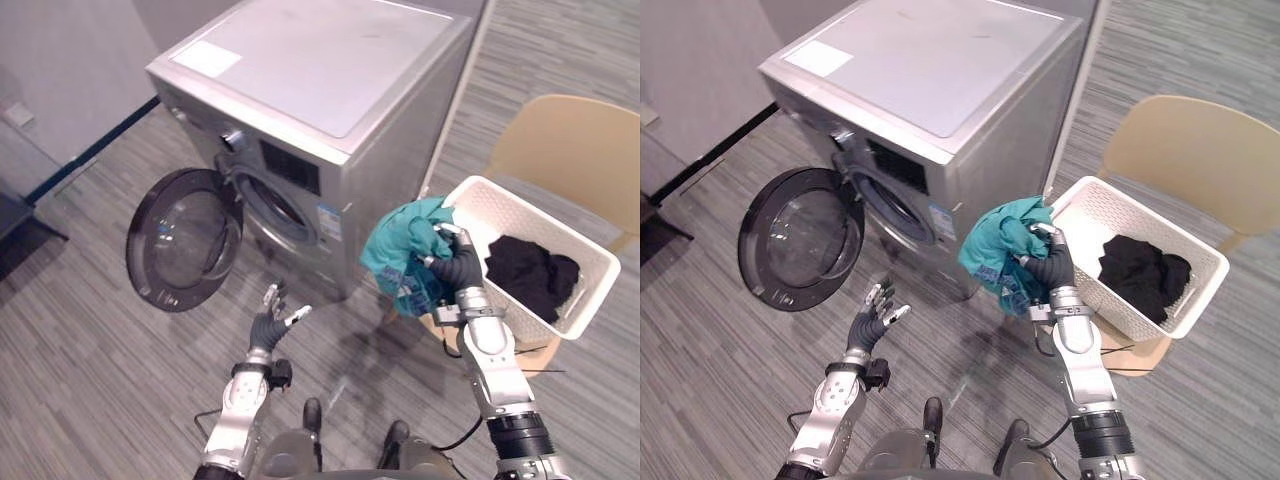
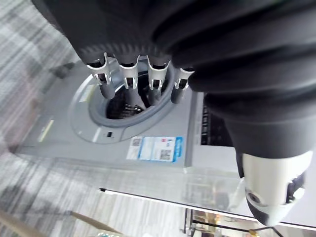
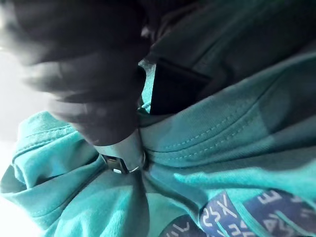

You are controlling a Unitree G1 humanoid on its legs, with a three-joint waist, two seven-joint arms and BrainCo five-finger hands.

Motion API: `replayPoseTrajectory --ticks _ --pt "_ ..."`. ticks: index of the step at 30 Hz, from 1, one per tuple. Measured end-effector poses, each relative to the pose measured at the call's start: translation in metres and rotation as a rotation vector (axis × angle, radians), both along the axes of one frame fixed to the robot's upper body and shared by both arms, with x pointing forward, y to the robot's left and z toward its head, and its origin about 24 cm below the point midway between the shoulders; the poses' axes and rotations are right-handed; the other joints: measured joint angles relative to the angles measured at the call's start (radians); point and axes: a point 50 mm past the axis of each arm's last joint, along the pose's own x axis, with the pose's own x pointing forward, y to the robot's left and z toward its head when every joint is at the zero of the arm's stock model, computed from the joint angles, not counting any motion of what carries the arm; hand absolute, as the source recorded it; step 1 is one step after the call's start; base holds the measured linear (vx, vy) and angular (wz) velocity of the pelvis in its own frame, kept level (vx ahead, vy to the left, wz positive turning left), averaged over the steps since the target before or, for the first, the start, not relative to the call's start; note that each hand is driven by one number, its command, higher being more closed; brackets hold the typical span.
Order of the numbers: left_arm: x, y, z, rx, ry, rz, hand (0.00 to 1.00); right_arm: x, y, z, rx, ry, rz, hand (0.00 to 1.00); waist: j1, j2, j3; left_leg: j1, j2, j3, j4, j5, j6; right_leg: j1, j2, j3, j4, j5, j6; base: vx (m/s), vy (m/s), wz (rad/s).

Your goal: Pick up the laundry basket with both hands and put the clothes into the washing machine.

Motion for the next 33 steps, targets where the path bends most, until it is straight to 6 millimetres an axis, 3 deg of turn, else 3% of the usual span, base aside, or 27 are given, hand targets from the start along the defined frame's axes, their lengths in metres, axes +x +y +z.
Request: replayPoseTrajectory --ticks 6,13,14,21,22,33 --pt "0.008 -0.002 0.022 0.088 -0.117 -0.061 0.00 -0.002 0.030 -0.003 0.006 0.017 0.133 1.00 0.001 -0.025 -0.021 0.014 -0.032 0.002 -0.005 0.008 0.012 0.034 -0.014 0.000 -0.050 0.038 0.025 0.00 0.087 0.05" --pt "0.017 -0.038 0.033 0.172 -0.187 -0.220 0.00 -0.006 0.087 0.003 0.055 0.011 0.384 1.00 0.002 -0.031 -0.080 0.053 -0.012 0.022 -0.041 0.024 0.011 0.070 0.023 0.035 -0.119 0.077 0.008 0.00 -0.030 -0.13" --pt "0.019 -0.042 0.036 0.182 -0.204 -0.235 1.00 -0.006 0.094 0.007 0.082 0.005 0.421 1.00 0.001 -0.035 -0.085 0.058 -0.004 0.026 -0.049 0.030 0.003 0.071 0.031 0.041 -0.126 0.081 0.004 -0.02 -0.059 -0.13" --pt "0.021 -0.049 0.037 0.216 -0.235 -0.250 1.00 -0.011 0.112 0.007 0.207 0.045 0.518 1.00 0.001 -0.039 -0.102 0.090 0.033 0.022 -0.122 0.081 -0.011 0.079 0.083 0.053 -0.159 0.102 -0.027 -0.05 -0.065 -0.04" --pt "0.021 -0.048 0.035 0.218 -0.229 -0.250 1.00 -0.011 0.113 0.005 0.211 0.053 0.523 0.00 0.000 -0.039 -0.106 0.093 0.036 0.019 -0.129 0.086 -0.012 0.080 0.088 0.052 -0.160 0.102 -0.028 -0.04 -0.075 -0.03" --pt "0.019 -0.044 0.018 0.245 -0.158 -0.238 1.00 -0.014 0.111 -0.010 0.144 0.105 0.523 0.00 0.000 -0.043 -0.121 0.098 0.084 0.017 -0.148 0.104 -0.038 0.080 0.134 0.058 -0.172 0.106 -0.043 -0.01 -0.051 -0.02"
